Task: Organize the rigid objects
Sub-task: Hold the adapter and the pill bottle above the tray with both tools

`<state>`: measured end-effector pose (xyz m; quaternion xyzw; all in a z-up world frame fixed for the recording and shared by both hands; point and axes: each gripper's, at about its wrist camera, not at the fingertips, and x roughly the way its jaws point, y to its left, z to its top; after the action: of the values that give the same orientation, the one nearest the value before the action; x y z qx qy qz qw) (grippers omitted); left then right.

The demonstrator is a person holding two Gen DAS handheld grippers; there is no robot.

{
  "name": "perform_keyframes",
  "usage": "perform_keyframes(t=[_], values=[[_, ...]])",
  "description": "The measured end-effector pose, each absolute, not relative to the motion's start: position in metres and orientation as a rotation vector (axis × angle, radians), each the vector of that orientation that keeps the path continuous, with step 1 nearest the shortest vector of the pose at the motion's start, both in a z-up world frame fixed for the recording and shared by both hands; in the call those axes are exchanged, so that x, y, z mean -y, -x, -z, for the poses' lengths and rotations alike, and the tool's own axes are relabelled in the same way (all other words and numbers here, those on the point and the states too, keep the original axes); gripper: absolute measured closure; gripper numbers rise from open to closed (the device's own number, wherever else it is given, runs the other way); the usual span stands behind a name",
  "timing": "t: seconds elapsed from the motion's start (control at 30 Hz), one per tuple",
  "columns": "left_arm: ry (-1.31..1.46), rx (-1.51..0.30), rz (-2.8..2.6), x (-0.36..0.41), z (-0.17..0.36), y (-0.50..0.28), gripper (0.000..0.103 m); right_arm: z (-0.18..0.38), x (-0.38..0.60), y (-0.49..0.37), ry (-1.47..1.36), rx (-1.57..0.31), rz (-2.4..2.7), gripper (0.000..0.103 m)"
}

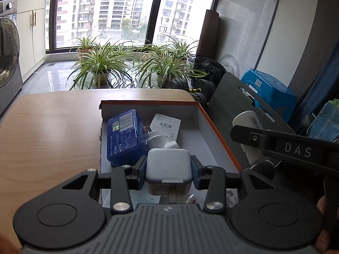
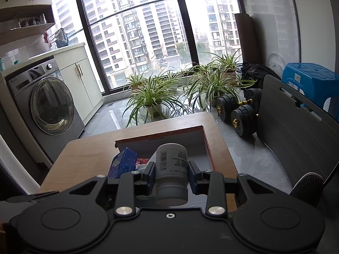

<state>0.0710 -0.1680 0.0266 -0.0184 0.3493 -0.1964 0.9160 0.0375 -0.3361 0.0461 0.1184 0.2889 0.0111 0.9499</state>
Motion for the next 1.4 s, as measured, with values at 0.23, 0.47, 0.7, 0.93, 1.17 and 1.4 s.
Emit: perform_keyframes(t=[0.23, 0.47, 0.7, 0.93, 1.17, 1.4], values=[[0.037, -0.727, 0.406, 0.170, -0.025, -0.075, 0.060, -0.043, 0.340, -0.043, -0.241, -0.592, -0.020, 0.063], [0.036, -0.730, 0.411, 0.172, -0.024, -0.077, 0.060, -0.041, 0.343, -0.045, -0.240, -0.597, -0.018, 0.063], [0.034, -0.735, 0.412, 0.174, -0.021, -0.081, 0.060, -0.039, 0.345, -0.048, -0.240, -0.601, -0.018, 0.063], [0.032, -0.740, 0.413, 0.174, -0.019, -0.082, 0.060, -0.037, 0.345, -0.050, -0.242, -0.604, -0.018, 0.063], [0.030, -0.745, 0.414, 0.175, -0.017, -0.083, 0.060, -0.031, 0.344, -0.054, -0.241, -0.612, -0.018, 0.063], [0.027, -0.750, 0.414, 0.177, -0.016, -0.085, 0.060, -0.028, 0.344, -0.055, -0.240, -0.617, -0.019, 0.063]])
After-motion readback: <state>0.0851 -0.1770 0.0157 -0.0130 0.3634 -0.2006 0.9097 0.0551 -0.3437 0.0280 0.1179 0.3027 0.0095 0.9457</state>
